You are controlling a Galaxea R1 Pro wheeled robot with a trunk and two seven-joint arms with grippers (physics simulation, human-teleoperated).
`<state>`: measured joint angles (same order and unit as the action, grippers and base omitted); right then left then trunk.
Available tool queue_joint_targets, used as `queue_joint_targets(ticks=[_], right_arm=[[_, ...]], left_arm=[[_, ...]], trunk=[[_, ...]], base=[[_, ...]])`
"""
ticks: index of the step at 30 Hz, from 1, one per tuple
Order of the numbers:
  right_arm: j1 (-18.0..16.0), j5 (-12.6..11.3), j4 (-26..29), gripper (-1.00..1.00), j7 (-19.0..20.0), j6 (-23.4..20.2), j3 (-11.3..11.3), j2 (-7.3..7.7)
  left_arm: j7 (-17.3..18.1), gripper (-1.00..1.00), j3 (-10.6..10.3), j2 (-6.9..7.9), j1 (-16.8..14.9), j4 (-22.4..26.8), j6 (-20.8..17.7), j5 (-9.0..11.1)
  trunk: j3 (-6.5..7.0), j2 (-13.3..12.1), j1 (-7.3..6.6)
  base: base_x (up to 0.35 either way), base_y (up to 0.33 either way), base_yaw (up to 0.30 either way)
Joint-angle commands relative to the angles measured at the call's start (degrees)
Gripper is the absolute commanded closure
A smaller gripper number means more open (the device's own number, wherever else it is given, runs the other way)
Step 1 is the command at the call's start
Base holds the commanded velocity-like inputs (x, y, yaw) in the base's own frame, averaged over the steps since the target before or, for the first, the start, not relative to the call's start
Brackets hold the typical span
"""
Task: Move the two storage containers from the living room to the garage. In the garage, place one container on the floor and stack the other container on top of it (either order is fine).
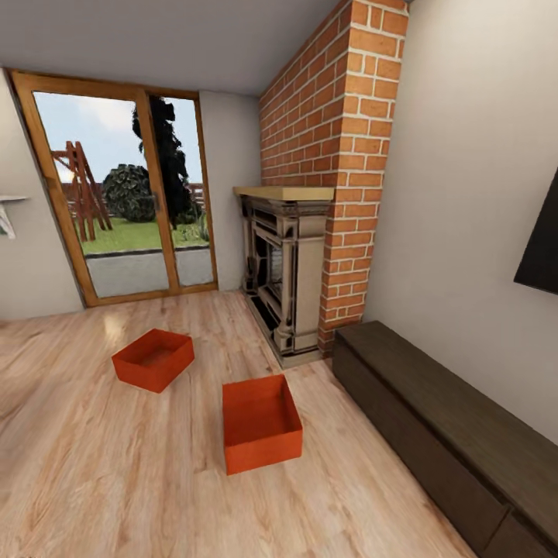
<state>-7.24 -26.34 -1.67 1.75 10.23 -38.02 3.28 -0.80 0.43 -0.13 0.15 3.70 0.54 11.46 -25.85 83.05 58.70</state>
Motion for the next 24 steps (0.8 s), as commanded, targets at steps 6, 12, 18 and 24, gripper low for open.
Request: queue_joint_targets(ticks=[6, 12, 18, 24], right_arm=[[-0.1, -0.6, -0.2, -1.0, 0.2, 0.3, -0.5, -0.03], [-0.1, -0.6, -0.2, -1.0, 0.2, 0.3, -0.5, -0.03], [-0.1, -0.6, -0.2, -1.0, 0.2, 0.4, -0.5, -0.03], [-0.1, -0.6, -0.2, -1.0, 0.2, 0.4, -0.5, -0.05]], left_arm=[[-0.1, -1.0, 0.0, 0.01, 0.0, 0.1, 0.1, 0.4], [-0.1, -1.0, 0.0, 0.04, 0.0, 0.1, 0.1, 0.4], [-0.1, -1.0, 0.0, 0.04, 0.0, 0.1, 0.1, 0.4], [-0.1, -1.0, 0.0, -0.03, 0.0, 0.1, 0.0, 0.4]], trunk=[[-0.05, 0.0, 0.03], [-0.05, 0.0, 0.03], [-0.05, 0.0, 0.03], [-0.05, 0.0, 0.03]], base=[[0.306, -0.12, 0.268], [0.306, -0.12, 0.268], [0.306, -0.12, 0.268], [0.306, -0.12, 0.126]])
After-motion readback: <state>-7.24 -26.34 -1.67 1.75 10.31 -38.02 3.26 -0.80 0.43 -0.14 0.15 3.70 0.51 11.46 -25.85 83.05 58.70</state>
